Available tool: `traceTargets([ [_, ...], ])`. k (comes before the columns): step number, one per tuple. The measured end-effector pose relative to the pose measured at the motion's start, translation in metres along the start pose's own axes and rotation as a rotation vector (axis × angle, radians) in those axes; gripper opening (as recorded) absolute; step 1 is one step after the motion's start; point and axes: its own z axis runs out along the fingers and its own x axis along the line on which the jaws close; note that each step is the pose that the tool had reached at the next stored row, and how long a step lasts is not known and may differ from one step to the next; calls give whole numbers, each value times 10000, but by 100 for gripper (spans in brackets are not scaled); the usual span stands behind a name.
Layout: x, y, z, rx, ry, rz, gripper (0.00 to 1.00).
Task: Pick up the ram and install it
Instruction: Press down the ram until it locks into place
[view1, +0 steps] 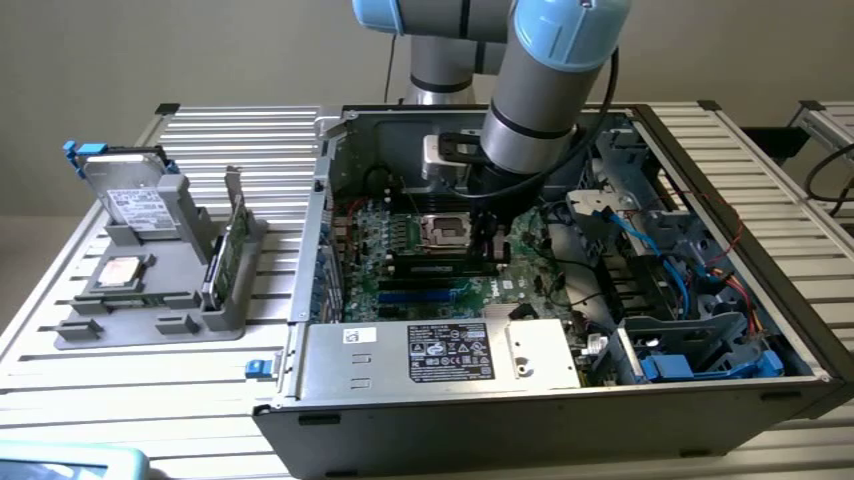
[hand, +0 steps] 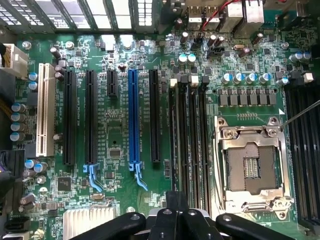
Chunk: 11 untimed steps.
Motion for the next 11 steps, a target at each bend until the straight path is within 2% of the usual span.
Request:
traceTargets([
  [3,-5,42,-43,29,-53,-5,11],
  [5,-3,87,-73,69,-37,-9,11],
  [11,-2,234,-151,181,-39,-19,11],
])
